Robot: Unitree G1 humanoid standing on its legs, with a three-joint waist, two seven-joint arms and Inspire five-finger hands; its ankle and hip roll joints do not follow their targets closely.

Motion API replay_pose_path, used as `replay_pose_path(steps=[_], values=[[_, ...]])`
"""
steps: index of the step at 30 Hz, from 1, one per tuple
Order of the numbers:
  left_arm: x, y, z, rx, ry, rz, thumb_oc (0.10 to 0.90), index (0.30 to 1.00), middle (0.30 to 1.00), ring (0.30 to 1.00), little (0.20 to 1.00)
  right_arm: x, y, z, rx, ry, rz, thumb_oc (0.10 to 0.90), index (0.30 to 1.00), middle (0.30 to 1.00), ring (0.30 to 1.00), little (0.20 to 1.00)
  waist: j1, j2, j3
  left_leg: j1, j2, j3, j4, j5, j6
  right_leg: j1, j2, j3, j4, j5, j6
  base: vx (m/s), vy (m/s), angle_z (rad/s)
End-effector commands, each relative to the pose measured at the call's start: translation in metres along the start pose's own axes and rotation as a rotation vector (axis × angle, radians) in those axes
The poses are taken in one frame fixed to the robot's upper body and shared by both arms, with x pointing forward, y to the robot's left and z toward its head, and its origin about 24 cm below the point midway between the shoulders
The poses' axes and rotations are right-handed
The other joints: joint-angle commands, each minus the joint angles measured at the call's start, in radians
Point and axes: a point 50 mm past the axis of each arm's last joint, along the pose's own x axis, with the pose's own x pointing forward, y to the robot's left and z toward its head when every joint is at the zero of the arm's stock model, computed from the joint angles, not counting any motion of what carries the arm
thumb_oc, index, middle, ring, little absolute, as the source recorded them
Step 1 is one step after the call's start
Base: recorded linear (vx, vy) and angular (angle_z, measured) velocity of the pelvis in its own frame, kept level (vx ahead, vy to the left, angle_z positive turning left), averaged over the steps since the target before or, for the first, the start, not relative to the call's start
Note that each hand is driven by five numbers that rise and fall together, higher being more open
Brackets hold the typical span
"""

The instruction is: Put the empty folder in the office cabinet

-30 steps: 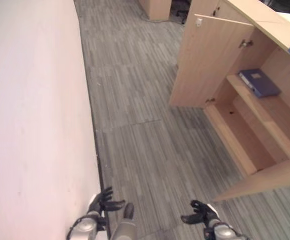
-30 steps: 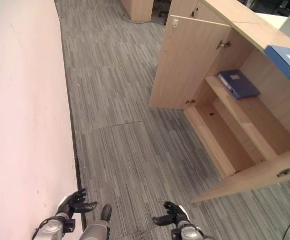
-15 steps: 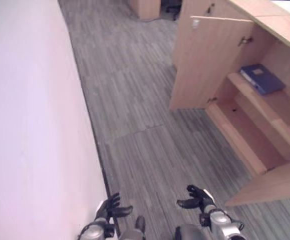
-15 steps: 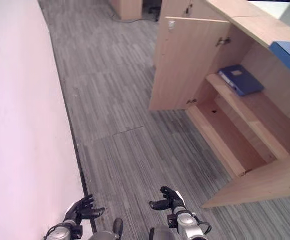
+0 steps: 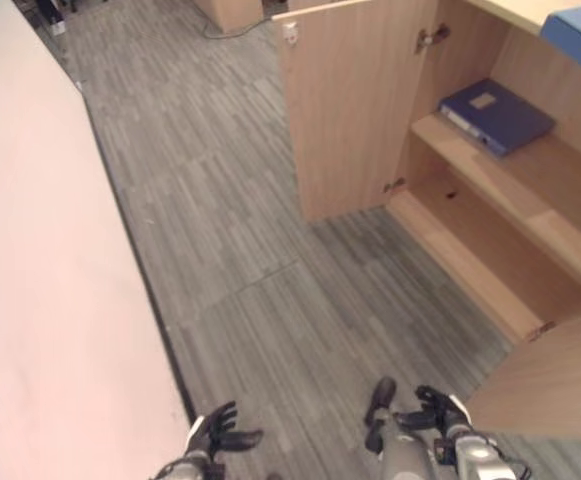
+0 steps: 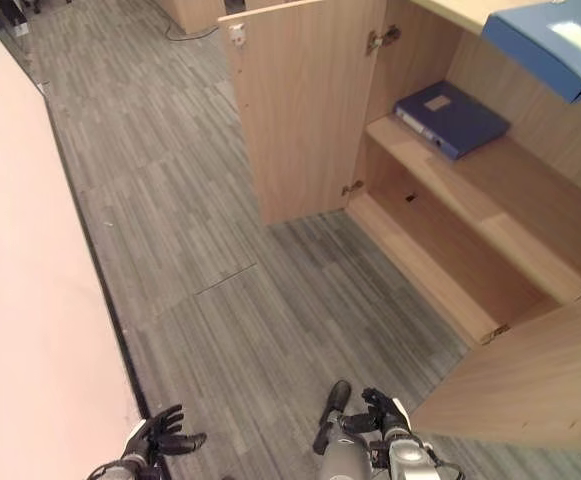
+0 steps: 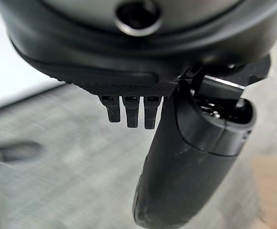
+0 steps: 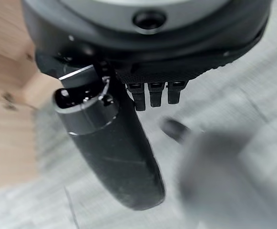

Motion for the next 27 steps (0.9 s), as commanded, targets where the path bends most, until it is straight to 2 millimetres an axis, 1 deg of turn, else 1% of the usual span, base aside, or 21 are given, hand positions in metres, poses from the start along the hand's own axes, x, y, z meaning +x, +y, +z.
replay_pose_path(steps=[1,3,4,5,6,7,8,9,10,11,12,13,15,18,19,20,21,22,23,25,27], values=[[0.001,0.019,0.025,0.069,-0.116,0.033,0.800,0.900,0.900,0.900,0.900,-0.005,-0.003,0.003,0.029,-0.071,-0.012,0.800,0.900,0.900,0.900,0.900,-0.014,-0.014,-0.053,-0.021,-0.101,-0.028,0.044,-0.146,0.046,0.068,-0.041,0.036,-0.183,0.064,0.097,0.31,-0.182,0.10],[0.003,0.012,0.030,0.044,-0.131,0.017,0.800,0.900,0.900,0.900,0.900,-0.005,-0.007,0.004,0.022,-0.079,-0.016,0.800,0.900,0.900,0.900,0.900,-0.033,0.016,-0.056,-0.052,-0.062,-0.027,0.141,0.001,-0.015,0.092,0.004,0.065,-0.168,0.008,0.051,0.34,-0.202,0.13],[0.004,0.012,0.030,0.044,-0.131,0.016,0.800,0.900,0.900,0.900,0.900,-0.005,-0.007,0.004,0.021,-0.079,-0.016,0.800,0.900,0.900,0.900,0.900,-0.034,0.017,-0.056,-0.052,-0.061,-0.027,0.141,0.001,-0.016,0.092,0.005,0.064,-0.168,0.007,0.050,0.19,-0.123,-0.03],[0.004,0.011,0.031,0.035,-0.132,0.012,0.800,0.900,0.900,0.900,0.900,-0.005,-0.009,0.005,0.017,-0.081,-0.018,0.800,0.900,0.900,0.900,0.900,-0.041,0.024,-0.054,-0.066,-0.054,-0.032,0.195,0.065,-0.029,0.102,0.024,0.079,-0.163,-0.018,0.030,0.26,-0.173,-0.11],[0.006,0.006,0.038,0.042,-0.153,-0.011,0.800,0.900,0.900,0.900,0.900,-0.004,-0.012,0.008,0.018,-0.085,-0.027,0.800,0.900,0.900,0.900,0.900,-0.040,0.017,-0.029,-0.132,-0.083,-0.066,0.365,0.176,-0.033,0.128,0.045,0.130,-0.148,-0.062,-0.008,0.25,-0.167,-0.21],[0.006,0.007,0.039,0.042,-0.154,-0.011,0.800,0.900,0.900,0.900,0.900,-0.004,-0.012,0.008,0.019,-0.086,-0.026,0.800,0.900,0.900,0.900,0.900,-0.045,0.011,-0.032,-0.138,-0.091,-0.071,0.363,0.182,-0.031,0.124,0.036,0.127,-0.148,-0.060,-0.007,0.34,-0.230,-0.09],[0.008,0.001,0.045,0.062,-0.171,-0.034,0.800,0.900,0.900,0.900,0.900,-0.004,-0.016,0.010,0.016,-0.093,-0.030,0.800,0.900,0.900,0.900,0.900,-0.045,-0.007,-0.008,-0.186,-0.127,-0.087,0.524,0.219,-0.028,0.157,0.053,0.181,-0.139,-0.092,-0.036,0.28,-0.200,-0.22],[0.009,0.000,0.046,0.069,-0.171,-0.035,0.800,0.900,0.900,0.900,0.900,-0.003,-0.018,0.010,0.012,-0.089,-0.034,0.800,0.900,0.900,0.900,0.900,-0.043,-0.021,-0.001,-0.212,-0.139,-0.081,0.585,0.213,-0.018,0.173,0.057,0.209,-0.143,-0.103,-0.046,0.28,-0.199,-0.31],[0.009,0.001,0.046,0.069,-0.172,-0.035,0.800,0.900,0.900,0.900,0.900,-0.003,-0.017,0.011,0.013,-0.090,-0.034,0.800,0.900,0.900,0.900,0.900,-0.047,-0.029,-0.004,-0.216,-0.149,-0.083,0.579,0.222,-0.016,0.169,0.046,0.208,-0.144,-0.100,-0.044,0.33,-0.187,-0.65],[0.011,-0.002,0.050,0.079,-0.174,-0.041,0.800,0.900,0.900,0.900,0.900,-0.003,-0.021,0.008,0.011,-0.073,-0.044,0.800,0.900,0.900,0.900,0.900,-0.031,-0.046,0.012,-0.310,-0.150,-0.058,0.648,0.162,0.014,0.226,0.058,0.260,-0.166,-0.123,-0.050,0.33,-0.125,-0.37],[0.011,-0.003,0.051,0.080,-0.178,-0.044,0.800,0.900,0.900,0.900,0.900,-0.003,-0.022,0.007,0.013,-0.070,-0.049,0.800,0.900,0.900,0.900,0.900,-0.021,-0.055,0.018,-0.358,-0.156,-0.056,0.653,0.135,0.024,0.251,0.061,0.280,-0.181,-0.132,-0.047,0.33,-0.125,-0.08],[0.011,-0.003,0.051,0.081,-0.178,-0.044,0.800,0.900,0.900,0.900,0.900,-0.003,-0.021,0.007,0.014,-0.070,-0.049,0.800,0.900,0.900,0.900,0.900,-0.022,-0.061,0.015,-0.361,-0.162,-0.055,0.648,0.143,0.026,0.246,0.053,0.280,-0.182,-0.130,-0.045,0.22,-0.017,0.06],[0.010,-0.006,0.051,0.086,-0.180,-0.058,0.800,0.900,0.900,0.900,0.900,-0.003,-0.020,0.006,0.025,-0.064,-0.049,0.800,0.900,0.900,0.900,0.900,0.004,-0.066,0.028,-0.449,-0.147,-0.050,0.575,0.102,0.038,0.307,0.066,0.319,-0.204,-0.145,-0.033,0.33,0.030,-0.40],[0.009,-0.006,0.049,0.105,-0.178,-0.065,0.800,0.900,0.900,0.900,0.900,-0.004,-0.018,0.003,0.023,-0.057,-0.044,0.800,0.900,0.900,0.900,0.900,0.044,-0.052,0.031,-0.485,-0.116,-0.092,0.263,0.133,0.038,0.376,0.089,0.375,-0.231,-0.176,-0.006,0.47,0.126,-0.93],[0.008,-0.005,0.047,0.101,-0.177,-0.057,0.800,0.900,0.900,0.900,0.900,-0.003,-0.017,0.003,0.019,-0.057,-0.043,0.800,0.900,0.900,0.900,0.900,0.068,-0.038,0.031,-0.490,-0.108,-0.148,0.137,0.190,0.031,0.411,0.110,0.409,-0.239,-0.191,0.001,0.74,0.201,-0.96],[0.008,-0.005,0.043,0.084,-0.164,-0.045,0.800,0.900,0.900,0.900,0.900,-0.002,-0.013,0.003,0.001,-0.051,-0.033,0.800,0.900,0.900,0.900,0.900,0.097,-0.026,0.022,-0.539,-0.104,-0.249,-0.006,0.234,0.017,0.451,0.132,0.483,-0.242,-0.215,0.008,0.74,0.174,-1.08],[0.008,-0.005,0.039,0.076,-0.148,-0.039,0.800,0.900,0.900,0.900,0.900,-0.002,-0.011,0.001,-0.007,-0.040,-0.027,0.800,0.900,0.900,0.900,0.900,0.111,-0.032,0.021,-0.546,-0.105,-0.274,-0.054,0.241,0.009,0.471,0.132,0.526,-0.240,-0.235,0.007,0.69,0.153,-1.39],[0.008,-0.003,0.034,0.066,-0.125,-0.027,0.800,0.900,0.900,0.900,0.900,-0.002,-0.009,0.000,-0.020,-0.034,-0.020,0.800,0.900,0.900,0.900,0.900,0.122,-0.029,0.018,-0.575,-0.112,-0.311,-0.068,0.252,0.001,0.490,0.141,0.567,-0.239,-0.245,0.010,0.34,0.043,-1.80],[0.008,-0.003,0.034,0.066,-0.126,-0.026,0.800,0.900,0.900,0.900,0.900,-0.001,-0.009,0.001,-0.021,-0.034,-0.019,0.800,0.900,0.900,0.900,0.900,0.125,-0.033,0.021,-0.570,-0.113,-0.304,-0.066,0.245,0.001,0.492,0.137,0.572,-0.235,-0.250,0.009,0.42,0.150,-2.11],[0.006,0.000,0.019,0.051,-0.075,-0.007,0.800,0.900,0.900,0.900,0.900,-0.001,0.001,0.000,-0.069,-0.028,0.030,0.800,0.900,0.900,0.900,0.900,0.155,-0.010,-0.012,-0.541,-0.132,-0.381,-0.066,0.257,-0.006,0.516,0.156,0.672,-0.228,-0.279,0.012,0.39,0.222,-1.76],[0.005,-0.001,0.014,0.057,-0.062,-0.017,0.800,0.900,0.900,0.900,0.900,-0.002,0.006,0.001,-0.082,-0.042,0.053,0.800,0.900,0.900,0.900,0.900,0.160,-0.009,-0.024,-0.513,-0.145,-0.399,-0.050,0.276,-0.005,0.525,0.137,0.706,-0.212,-0.292,0.022,0.31,0.269,-1.44]])
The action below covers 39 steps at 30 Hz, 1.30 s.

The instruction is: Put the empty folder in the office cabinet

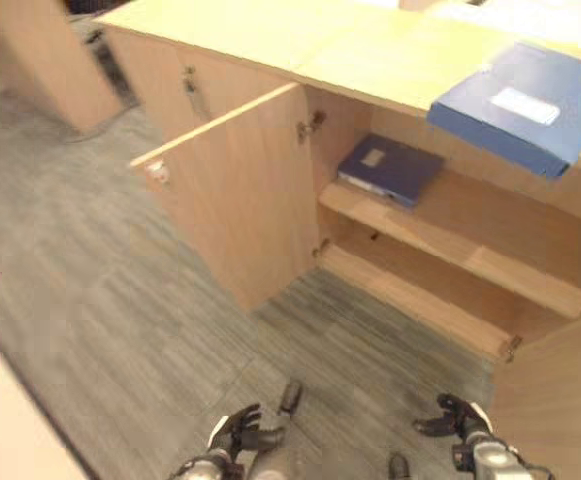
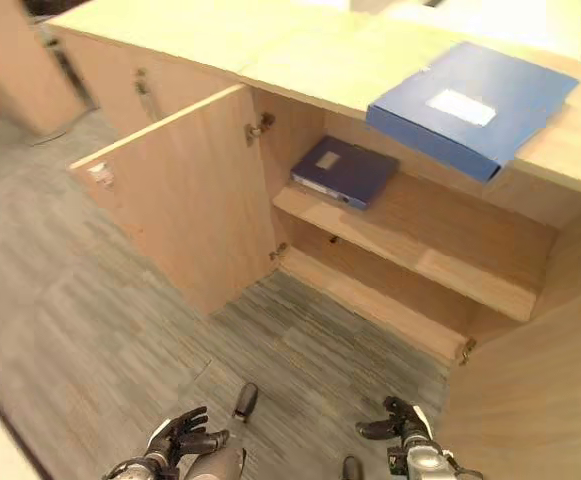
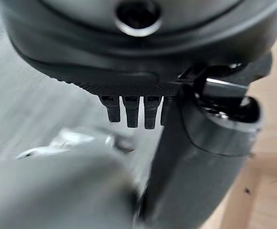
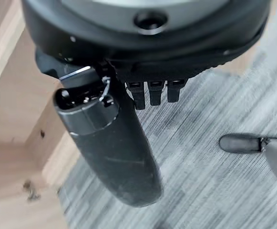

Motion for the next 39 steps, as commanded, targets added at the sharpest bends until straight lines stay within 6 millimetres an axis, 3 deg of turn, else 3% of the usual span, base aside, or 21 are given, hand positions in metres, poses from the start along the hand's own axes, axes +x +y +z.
replay_pose_path(steps=[1,4,6,7,8,9,11,12,13,16,18,20,22,26,29,30,34,35,39], values=[[-0.006,0.017,0.006,0.080,-0.073,0.018,0.800,0.900,0.900,0.900,0.900,0.000,0.006,0.027,-0.048,-0.146,0.043,0.800,0.900,0.900,0.900,0.900,0.013,-0.003,-0.032,-0.008,0.051,-0.049,-0.104,0.120,-0.015,0.176,0.075,-0.061,-0.109,-0.018,-0.042,0.27,0.261,-1.04],[-0.006,0.019,0.010,0.105,-0.079,0.015,0.800,0.900,0.900,0.900,0.900,-0.001,0.011,0.029,-0.038,-0.157,0.056,0.800,0.900,0.900,0.900,0.900,0.002,-0.021,-0.043,-0.002,0.030,-0.027,-0.082,0.102,0.002,0.158,0.047,-0.036,-0.071,-0.018,-0.018,0.20,0.211,-0.57],[-0.005,0.022,0.021,0.133,-0.114,0.013,0.800,0.900,0.900,0.900,0.900,-0.001,0.022,0.037,-0.005,-0.191,0.085,0.800,0.900,0.900,0.900,0.900,-0.020,-0.031,-0.046,0.016,0.020,0.022,-0.061,0.053,0.044,0.089,0.035,-0.013,0.069,0.005,0.017,0.18,0.240,-0.22],[-0.005,0.023,0.022,0.133,-0.115,0.014,0.800,0.900,0.900,0.900,0.900,-0.001,0.023,0.038,-0.005,-0.192,0.085,0.800,0.900,0.900,0.900,0.900,-0.016,-0.033,-0.047,0.014,0.020,0.025,-0.059,0.051,0.045,0.083,0.034,-0.009,0.075,0.002,0.018,0.17,0.294,-0.58],[-0.004,0.025,0.027,0.133,-0.131,0.022,0.800,0.900,0.900,0.900,0.900,-0.001,0.029,0.045,-0.014,-0.211,0.108,0.800,0.900,0.900,0.900,0.900,-0.016,-0.022,-0.039,0.038,0.035,0.073,-0.050,0.023,0.074,0.002,0.035,-0.074,0.201,0.055,0.048,0.10,0.224,-0.78],[-0.004,0.025,0.029,0.132,-0.137,0.021,0.800,0.900,0.900,0.900,0.900,-0.001,0.032,0.049,-0.021,-0.225,0.116,0.800,0.900,0.900,0.900,0.900,-0.011,-0.018,-0.029,0.058,0.043,0.105,-0.049,0.006,0.087,-0.056,0.002,-0.156,0.292,0.093,0.060,0.10,0.227,-0.58],[-0.004,0.025,0.029,0.131,-0.138,0.021,0.800,0.900,0.900,0.900,0.900,0.000,0.032,0.049,-0.021,-0.226,0.115,0.800,0.900,0.900,0.900,0.900,-0.009,-0.014,-0.032,0.054,0.046,0.105,-0.049,0.009,0.087,-0.060,0.006,-0.154,0.288,0.098,0.060,0.05,0.189,-1.15],[-0.005,0.028,0.031,0.129,-0.146,0.029,0.800,0.900,0.900,0.900,0.900,-0.002,0.038,0.060,-0.023,-0.271,0.134,0.800,0.900,0.900,0.900,0.900,-0.019,0.004,-0.030,0.099,0.057,0.190,-0.071,-0.015,0.112,-0.111,-0.043,-0.336,0.357,0.144,0.063,0.14,0.375,-1.19],[-0.006,0.029,0.030,0.124,-0.143,0.033,0.800,0.900,0.900,0.900,0.900,-0.002,0.039,0.061,-0.027,-0.275,0.135,0.800,0.900,0.900,0.900,0.900,-0.019,0.005,-0.028,0.123,0.054,0.215,-0.083,-0.024,0.117,-0.133,-0.055,-0.377,0.354,0.141,0.060,0.18,0.401,-0.97],[-0.006,0.030,0.029,0.108,-0.147,0.041,0.800,0.900,0.900,0.900,0.900,-0.002,0.039,0.066,-0.028,-0.292,0.131,0.800,0.900,0.900,0.900,0.900,-0.024,0.005,-0.024,0.161,0.056,0.253,-0.103,-0.042,0.113,-0.161,-0.048,-0.405,0.264,0.112,0.047,0.16,0.041,-1.25],[-0.007,0.033,0.026,0.090,-0.136,0.057,0.800,0.900,0.900,0.900,0.900,0.000,0.035,0.068,-0.025,-0.287,0.105,0.800,0.900,0.900,0.900,0.900,-0.046,-0.001,-0.010,0.214,0.053,0.289,-0.125,-0.079,0.104,-0.225,-0.060,-0.432,0.072,0.177,0.040,0.25,-0.057,-0.40],[-0.006,0.032,0.026,0.090,-0.136,0.056,0.800,0.900,0.900,0.900,0.900,0.000,0.035,0.069,-0.025,-0.287,0.105,0.800,0.900,0.900,0.900,0.900,-0.046,0.000,-0.008,0.216,0.054,0.290,-0.125,-0.080,0.103,-0.223,-0.059,-0.432,0.071,0.178,0.040,0.14,-0.035,-0.45],[-0.005,0.034,0.023,0.084,-0.115,0.074,0.800,0.900,0.900,0.900,0.900,0.003,0.026,0.057,-0.005,-0.227,0.057,0.800,0.900,0.900,0.900,0.900,-0.098,0.001,0.006,0.294,0.059,0.307,-0.151,-0.128,0.086,-0.317,-0.087,-0.476,-0.098,0.286,0.073,0.42,-0.159,-0.32],[-0.004,0.034,0.022,0.093,-0.110,0.073,0.800,0.900,0.900,0.900,0.900,0.001,0.010,0.032,0.057,-0.153,0.005,0.800,0.900,0.900,0.900,0.900,-0.125,-0.025,-0.010,0.350,0.050,0.298,-0.144,-0.179,0.073,-0.279,-0.100,-0.480,-0.140,0.334,0.075,0.27,-0.162,0.23],[-0.004,0.033,0.022,0.076,-0.111,0.080,0.800,0.900,0.900,0.900,0.900,0.000,0.002,0.022,0.073,-0.123,-0.017,0.800,0.900,0.900,0.900,0.900,-0.135,-0.022,-0.024,0.364,0.080,0.285,-0.133,-0.190,0.055,-0.263,-0.097,-0.485,-0.108,0.327,0.062,0.26,-0.220,0.44],[-0.003,0.032,0.022,0.055,-0.105,0.083,0.800,0.900,0.900,0.900,0.900,0.000,-0.003,0.017,0.076,-0.105,-0.034,0.800,0.900,0.900,0.900,0.900,-0.144,-0.015,-0.034,0.367,0.114,0.273,-0.121,-0.193,0.037,-0.258,-0.089,-0.497,-0.078,0.309,0.049,0.20,-0.262,0.32],[-0.001,0.030,0.023,0.036,-0.102,0.080,0.800,0.900,0.900,0.900,0.900,-0.001,-0.010,0.015,0.083,-0.101,-0.051,0.800,0.900,0.900,0.900,0.900,-0.153,-0.008,-0.043,0.351,0.162,0.271,-0.071,-0.189,0.001,-0.243,-0.073,-0.529,-0.047,0.258,0.023,0.17,-0.251,0.14],[0.001,0.026,0.024,0.025,-0.101,0.071,0.800,0.900,0.900,0.900,0.900,-0.001,-0.015,0.015,0.071,-0.099,-0.062,0.800,0.900,0.900,0.900,0.900,-0.148,-0.008,-0.044,0.328,0.182,0.272,-0.003,-0.150,-0.020,-0.215,-0.058,-0.550,-0.044,0.226,0.002,0.13,-0.221,0.24],[0.001,0.023,0.020,0.019,-0.085,0.062,0.800,0.900,0.900,0.900,0.900,-0.001,-0.019,0.011,0.048,-0.081,-0.064,0.800,0.900,0.900,0.900,0.900,-0.144,-0.009,-0.042,0.314,0.194,0.241,0.090,-0.062,-0.037,-0.171,-0.021,-0.555,-0.026,0.172,-0.037,0.17,-0.211,0.23]])
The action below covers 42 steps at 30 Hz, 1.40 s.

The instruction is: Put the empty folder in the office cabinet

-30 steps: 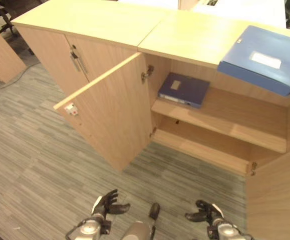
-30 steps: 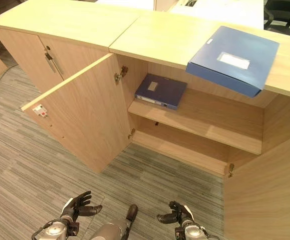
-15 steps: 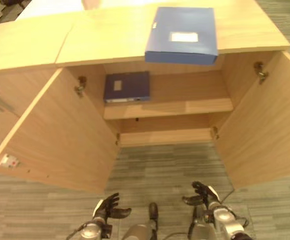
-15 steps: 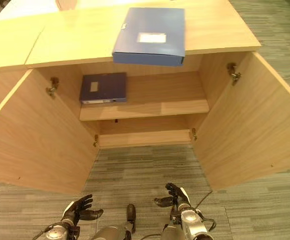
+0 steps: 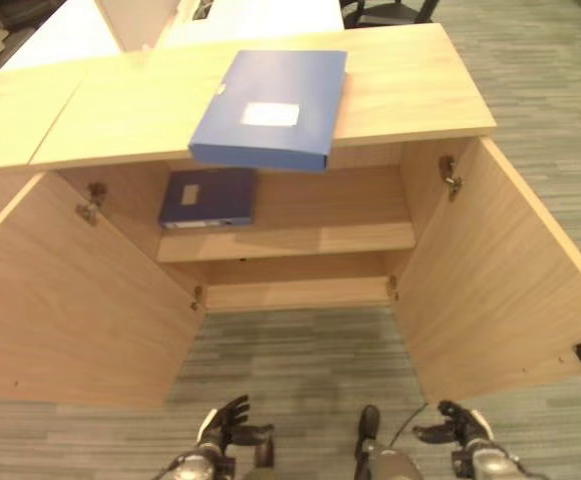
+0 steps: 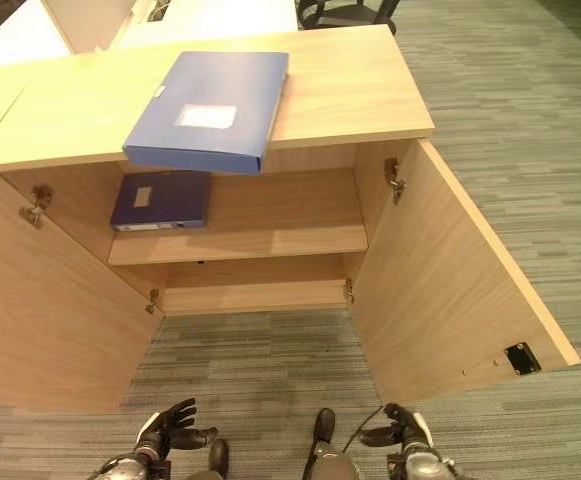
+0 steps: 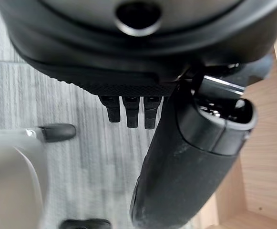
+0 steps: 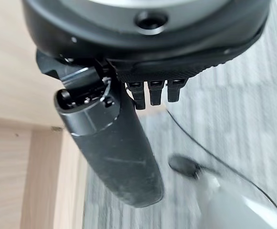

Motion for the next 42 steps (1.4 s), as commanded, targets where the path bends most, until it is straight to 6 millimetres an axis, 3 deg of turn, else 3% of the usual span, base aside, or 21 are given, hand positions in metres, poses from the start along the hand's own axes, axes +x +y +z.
replay_pose_path(steps=[1,4,5,7,8,10,11,12,14,15,16,17,22,26,27,30,31,34,38,41,42], values=[[0.003,0.024,0.029,0.013,-0.103,0.061,0.800,0.900,0.900,0.900,0.900,0.002,0.010,0.018,0.046,-0.085,0.025,0.800,0.900,0.900,0.900,0.900,0.021,-0.016,0.019,0.092,-0.009,-0.036,0.177,-0.043,-0.031,0.026,-0.077,0.068,0.083,-0.132,0.046,0.16,-0.175,0.03],[0.004,0.024,0.029,0.015,-0.101,0.057,0.800,0.900,0.900,0.900,0.900,0.003,0.011,0.018,0.033,-0.086,0.034,0.800,0.900,0.900,0.900,0.900,0.041,-0.039,0.034,0.022,-0.047,-0.095,0.328,0.028,-0.024,0.070,-0.064,0.085,0.070,-0.154,0.017,0.12,-0.186,0.12],[0.004,0.024,0.030,0.013,-0.103,0.061,0.800,0.900,0.900,0.900,0.900,0.003,0.011,0.021,0.032,-0.094,0.034,0.800,0.900,0.900,0.900,0.900,0.047,-0.059,0.039,-0.014,-0.076,-0.113,0.377,0.051,-0.024,0.082,-0.069,0.087,0.054,-0.154,0.012,0.09,-0.158,0.12],[0.005,0.024,0.031,0.013,-0.102,0.065,0.800,0.900,0.900,0.900,0.900,0.003,0.012,0.023,0.034,-0.099,0.034,0.800,0.900,0.900,0.900,0.900,0.049,-0.073,0.047,-0.050,-0.092,-0.111,0.437,0.054,-0.024,0.093,-0.074,0.084,0.043,-0.154,0.010,0.05,-0.105,0.06],[0.005,0.025,0.032,0.009,-0.103,0.070,0.800,0.900,0.900,0.900,0.900,0.004,0.013,0.025,0.038,-0.100,0.033,0.800,0.900,0.900,0.900,0.900,0.053,-0.085,0.057,-0.086,-0.077,-0.077,0.459,0.048,-0.025,0.106,-0.081,0.078,0.034,-0.163,0.010,0.08,-0.074,0.17],[0.005,0.024,0.035,0.005,-0.116,0.065,0.800,0.900,0.900,0.900,0.900,0.004,0.013,0.024,0.036,-0.098,0.034,0.800,0.900,0.900,0.900,0.900,0.057,-0.079,0.056,-0.104,-0.012,-0.018,0.372,0.041,-0.028,0.125,-0.084,0.053,0.021,-0.172,0.021,0.10,0.028,0.11],[0.005,0.024,0.034,0.005,-0.115,0.065,0.800,0.900,0.900,0.900,0.900,0.004,0.013,0.024,0.036,-0.098,0.034,0.800,0.900,0.900,0.900,0.900,0.060,-0.079,0.057,-0.099,-0.010,-0.015,0.369,0.040,-0.028,0.128,-0.082,0.055,0.019,-0.172,0.021,0.15,0.082,0.11],[0.005,0.022,0.035,0.017,-0.120,0.054,0.800,0.900,0.900,0.900,0.900,0.003,0.014,0.022,0.033,-0.094,0.038,0.800,0.900,0.900,0.900,0.900,0.064,-0.069,0.051,-0.073,0.039,0.034,0.232,0.028,-0.033,0.148,-0.075,0.046,-0.005,-0.169,0.037,0.15,0.092,0.15],[0.005,0.021,0.034,0.025,-0.117,0.052,0.800,0.900,0.900,0.900,0.900,0.003,0.015,0.023,0.027,-0.100,0.044,0.800,0.900,0.900,0.900,0.900,0.067,-0.067,0.049,-0.072,0.057,0.052,0.161,0.015,-0.038,0.159,-0.077,0.042,-0.020,-0.166,0.051,0.17,0.110,0.15],[0.005,0.020,0.032,0.031,-0.110,0.053,0.800,0.900,0.900,0.900,0.900,0.002,0.019,0.023,0.011,-0.104,0.062,0.800,0.900,0.900,0.900,0.900,0.073,-0.067,0.040,-0.076,0.076,0.047,0.068,0.003,-0.043,0.176,-0.078,0.053,-0.042,-0.165,0.069,0.14,0.082,0.01],[0.005,0.020,0.032,0.031,-0.110,0.053,0.800,0.900,0.900,0.900,0.900,0.002,0.019,0.023,0.011,-0.104,0.062,0.800,0.900,0.900,0.900,0.900,0.074,-0.067,0.041,-0.069,0.076,0.050,0.062,0.005,-0.044,0.179,-0.078,0.055,-0.044,-0.164,0.069,0.29,0.214,0.01],[0.005,0.020,0.031,0.028,-0.105,0.059,0.800,0.900,0.900,0.900,0.900,0.002,0.023,0.022,-0.005,-0.102,0.073,0.800,0.900,0.900,0.900,0.900,0.088,-0.065,0.033,-0.086,0.087,0.014,0.005,0.025,-0.053,0.201,-0.077,0.068,-0.058,-0.167,0.085,0.23,0.166,0.03],[0.006,0.020,0.030,0.019,-0.101,0.064,0.800,0.900,0.900,0.900,0.900,0.001,0.031,0.018,-0.036,-0.090,0.100,0.800,0.900,0.900,0.900,0.900,0.111,-0.064,0.030,-0.110,0.095,-0.045,-0.053,0.057,-0.068,0.243,-0.083,0.090,-0.066,-0.183,0.102,0.19,0.191,-0.08],[0.006,0.021,0.029,0.043,-0.089,0.059,0.800,0.900,0.900,0.900,0.900,0.000,0.037,0.013,-0.040,-0.066,0.116,0.800,0.900,0.900,0.900,0.900,0.117,-0.073,0.015,-0.118,0.073,-0.029,-0.034,0.033,-0.065,0.267,-0.123,0.101,-0.061,-0.176,0.132,0.16,0.231,0.00],[0.006,0.025,0.029,0.063,-0.088,0.064,0.800,0.900,0.900,0.900,0.900,0.000,0.041,0.011,-0.031,-0.055,0.122,0.800,0.900,0.900,0.900,0.900,0.121,-0.090,0.004,-0.122,0.038,-0.024,-0.015,0.006,-0.048,0.263,-0.164,0.115,-0.035,-0.167,0.146,0.23,0.345,-0.01],[0.005,0.031,0.032,0.081,-0.098,0.070,0.800,0.900,0.900,0.900,0.900,-0.001,0.048,0.011,-0.022,-0.055,0.142,0.800,0.900,0.900,0.900,0.900,0.127,-0.108,-0.001,-0.113,0.006,-0.006,-0.008,-0.020,-0.024,0.244,-0.203,0.136,0.006,-0.154,0.160,0.12,0.242,0.08],[0.005,0.036,0.037,0.105,-0.114,0.075,0.800,0.900,0.900,0.900,0.900,-0.001,0.051,0.012,-0.019,-0.054,0.149,0.800,0.900,0.900,0.900,0.900,0.131,-0.122,-0.002,-0.109,-0.024,0.009,-0.003,-0.043,0.001,0.224,-0.237,0.145,0.036,-0.128,0.177,0.11,0.283,-0.02],[0.003,0.043,0.040,0.119,-0.122,0.092,0.800,0.900,0.900,0.900,0.900,-0.001,0.055,0.013,-0.001,-0.048,0.157,0.800,0.900,0.900,0.900,0.900,0.133,-0.138,-0.004,-0.098,-0.062,0.041,0.000,-0.069,0.030,0.187,-0.271,0.158,0.071,-0.079,0.194,0.07,0.269,-0.08],[0.002,0.048,0.039,0.115,-0.118,0.105,0.800,0.900,0.900,0.900,0.900,-0.001,0.058,0.013,0.014,-0.045,0.162,0.800,0.900,0.900,0.900,0.900,0.141,-0.147,-0.004,-0.087,-0.097,0.072,-0.004,-0.089,0.059,0.151,-0.308,0.143,0.121,-0.007,0.204,0.05,0.208,-0.08],[0.000,0.053,0.036,0.111,-0.109,0.115,0.800,0.900,0.900,0.900,0.900,-0.001,0.061,0.014,0.012,-0.046,0.170,0.800,0.900,0.900,0.900,0.900,0.155,-0.138,0.007,-0.057,-0.114,0.109,-0.018,-0.103,0.085,0.121,-0.344,0.056,0.216,0.049,0.201,0.06,0.256,-0.33],[-0.001,0.053,0.034,0.109,-0.104,0.113,0.800,0.900,0.900,0.900,0.900,-0.001,0.062,0.014,0.019,-0.050,0.173,0.800,0.900,0.900,0.900,0.900,0.147,-0.121,0.014,-0.029,-0.128,0.107,-0.034,-0.106,0.104,0.093,-0.294,0.079,0.275,0.015,0.195,0.07,0.277,-0.29]])
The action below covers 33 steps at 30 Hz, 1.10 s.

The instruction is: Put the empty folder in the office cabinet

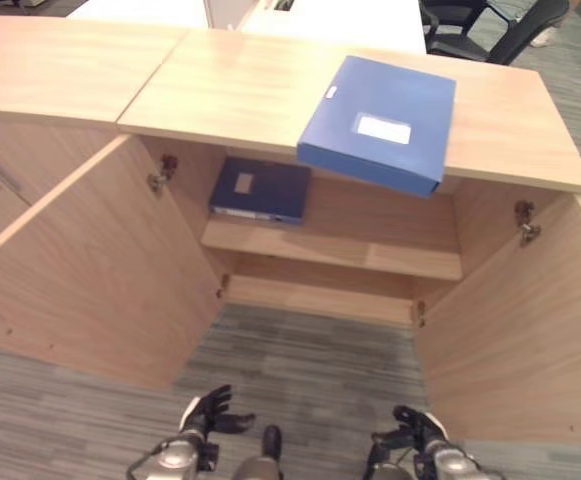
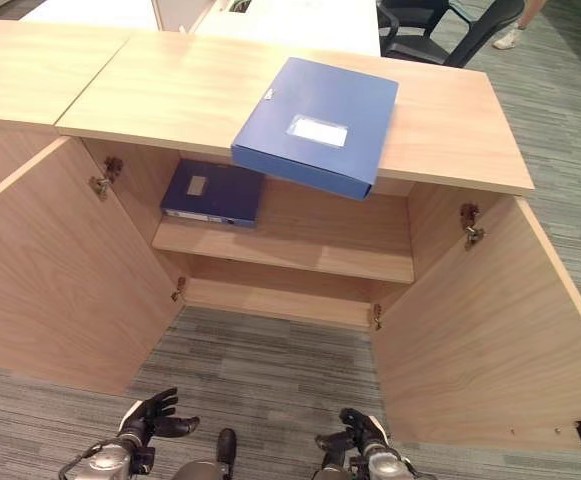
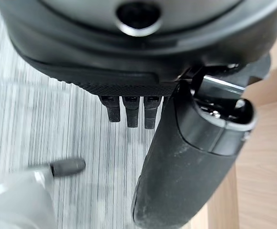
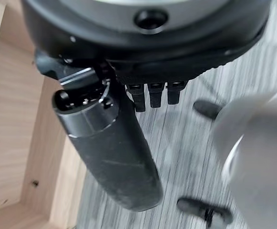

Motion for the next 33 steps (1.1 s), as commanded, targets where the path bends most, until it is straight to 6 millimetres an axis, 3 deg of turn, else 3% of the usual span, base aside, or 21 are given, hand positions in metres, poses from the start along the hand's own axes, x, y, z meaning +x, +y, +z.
replay_pose_path(steps=[1,4,5,7,8,13,17,19,21,22,24,27,28,29,31,33], values=[[0.001,0.004,0.020,0.011,-0.105,0.006,0.800,0.900,0.900,0.900,0.900,0.001,-0.027,0.018,-0.021,-0.073,-0.072,0.800,0.900,0.900,0.900,0.900,0.013,0.013,0.023,0.029,0.074,-0.054,-0.014,-0.083,-0.056,0.105,-0.058,0.022,0.147,-0.107,0.142,0.11,0.309,-0.22],[0.000,0.003,0.017,0.003,-0.096,0.005,0.800,0.900,0.900,0.900,0.900,0.000,-0.030,0.016,-0.003,-0.070,-0.085,0.800,0.900,0.900,0.900,0.900,-0.014,0.041,0.034,0.086,0.046,-0.067,-0.044,-0.094,-0.034,0.053,0.073,0.085,0.146,-0.222,0.107,0.15,0.194,-0.12],[0.000,0.002,0.016,-0.001,-0.091,0.006,0.800,0.900,0.900,0.900,0.900,0.000,-0.031,0.018,0.008,-0.079,-0.095,0.800,0.900,0.900,0.900,0.900,-0.022,0.042,0.041,0.100,0.031,-0.068,-0.050,-0.103,-0.030,0.028,0.111,0.070,0.089,-0.224,0.082,0.22,0.089,-0.12],[0.000,0.002,0.015,-0.004,-0.088,0.005,0.800,0.900,0.900,0.900,0.900,0.000,-0.033,0.019,0.008,-0.083,-0.101,0.800,0.900,0.900,0.900,0.900,-0.028,0.044,0.047,0.117,0.026,-0.075,-0.056,-0.113,-0.029,0.008,0.125,0.064,0.057,-0.215,0.077,0.19,0.031,0.03],[0.001,0.001,0.014,-0.010,-0.082,0.008,0.800,0.900,0.900,0.900,0.900,0.000,-0.036,0.023,0.017,-0.095,-0.113,0.800,0.900,0.900,0.900,0.900,-0.054,0.047,0.061,0.147,0.012,-0.094,-0.064,-0.130,-0.026,-0.053,0.148,0.073,-0.009,-0.181,0.077,0.22,0.021,0.06],[0.004,-0.003,0.020,0.007,-0.096,0.001,0.800,0.900,0.900,0.900,0.900,-0.002,-0.047,0.015,0.043,-0.068,-0.154,0.800,0.900,0.900,0.900,0.900,-0.116,0.065,0.079,0.214,-0.015,-0.164,-0.085,-0.164,-0.022,-0.143,0.167,0.118,-0.117,-0.102,0.103,0.27,-0.019,0.22],[0.004,-0.008,0.020,0.024,-0.097,-0.023,0.800,0.900,0.900,0.900,0.900,-0.007,-0.057,-0.002,0.062,-0.019,-0.186,0.800,0.900,0.900,0.900,0.900,-0.141,0.068,0.062,0.253,-0.037,-0.196,-0.082,-0.206,-0.026,-0.111,0.152,0.112,-0.145,-0.077,0.092,0.22,-0.051,0.72],[0.003,-0.012,0.013,0.010,-0.075,-0.028,0.800,0.900,0.900,0.900,0.900,-0.010,-0.062,-0.010,0.063,0.002,-0.200,0.800,0.900,0.900,0.900,0.900,-0.153,0.083,0.039,0.284,-0.016,-0.196,-0.064,-0.238,-0.047,-0.081,0.141,0.067,-0.141,-0.070,0.082,0.32,-0.137,0.83],[0.003,-0.012,0.013,0.010,-0.074,-0.028,0.800,0.900,0.900,0.900,0.900,-0.010,-0.062,-0.010,0.062,0.003,-0.201,0.800,0.900,0.900,0.900,0.900,-0.155,0.085,0.039,0.284,-0.014,-0.197,-0.063,-0.240,-0.047,-0.079,0.142,0.064,-0.142,-0.070,0.082,0.15,-0.117,0.34],[0.003,-0.013,0.013,-0.016,-0.075,-0.025,0.800,0.900,0.900,0.900,0.900,-0.011,-0.064,-0.010,0.064,-0.005,-0.198,0.800,0.900,0.900,0.900,0.900,-0.160,0.094,0.026,0.279,0.013,-0.199,-0.012,-0.237,-0.083,-0.056,0.151,0.047,-0.127,-0.104,0.063,0.27,-0.220,0.12],[0.002,-0.015,0.012,-0.023,-0.076,-0.032,0.800,0.900,0.900,0.900,0.900,-0.011,-0.064,-0.010,0.062,-0.008,-0.197,0.800,0.900,0.900,0.900,0.900,-0.161,0.102,0.022,0.266,0.031,-0.197,0.034,-0.209,-0.108,-0.037,0.163,0.039,-0.124,-0.127,0.047,0.24,-0.214,0.08],[0.002,-0.018,0.016,-0.023,-0.088,-0.049,0.800,0.900,0.900,0.900,0.900,-0.011,-0.065,-0.005,0.061,-0.030,-0.191,0.800,0.900,0.900,0.900,0.900,-0.162,0.106,0.026,0.223,0.049,-0.200,0.146,-0.118,-0.156,-0.003,0.190,0.053,-0.118,-0.176,0.014,0.13,-0.128,0.15],[0.002,-0.018,0.016,-0.023,-0.088,-0.049,0.800,0.900,0.900,0.900,0.900,-0.011,-0.065,-0.005,0.060,-0.030,-0.191,0.800,0.900,0.900,0.900,0.900,-0.162,0.106,0.026,0.221,0.050,-0.201,0.149,-0.120,-0.157,-0.002,0.191,0.052,-0.118,-0.177,0.013,0.13,-0.147,0.08],[0.003,-0.021,0.021,-0.027,-0.102,-0.058,0.800,0.900,0.900,0.900,0.900,-0.010,-0.068,0.001,0.056,-0.049,-0.197,0.800,0.900,0.900,0.900,0.900,-0.151,0.099,0.044,0.148,0.042,-0.224,0.286,-0.038,-0.182,0.026,0.202,0.081,-0.114,-0.207,-0.012,0.11,-0.145,0.07],[0.004,-0.022,0.022,-0.028,-0.106,-0.059,0.800,0.900,0.900,0.900,0.900,-0.010,-0.069,0.003,0.050,-0.055,-0.198,0.800,0.900,0.900,0.900,0.900,-0.150,0.092,0.050,0.119,0.027,-0.235,0.329,-0.020,-0.180,0.034,0.203,0.089,-0.112,-0.214,-0.020,0.09,-0.116,0.00],[0.006,-0.024,0.028,-0.031,-0.119,-0.052,0.800,0.900,0.900,0.900,0.900,-0.009,-0.074,0.009,0.046,-0.060,-0.216,0.800,0.900,0.900,0.900,0.900,-0.139,0.067,0.069,0.048,-0.011,-0.258,0.459,0.015,-0.191,0.058,0.199,0.117,-0.120,-0.234,-0.038,0.08,-0.124,-0.24]])
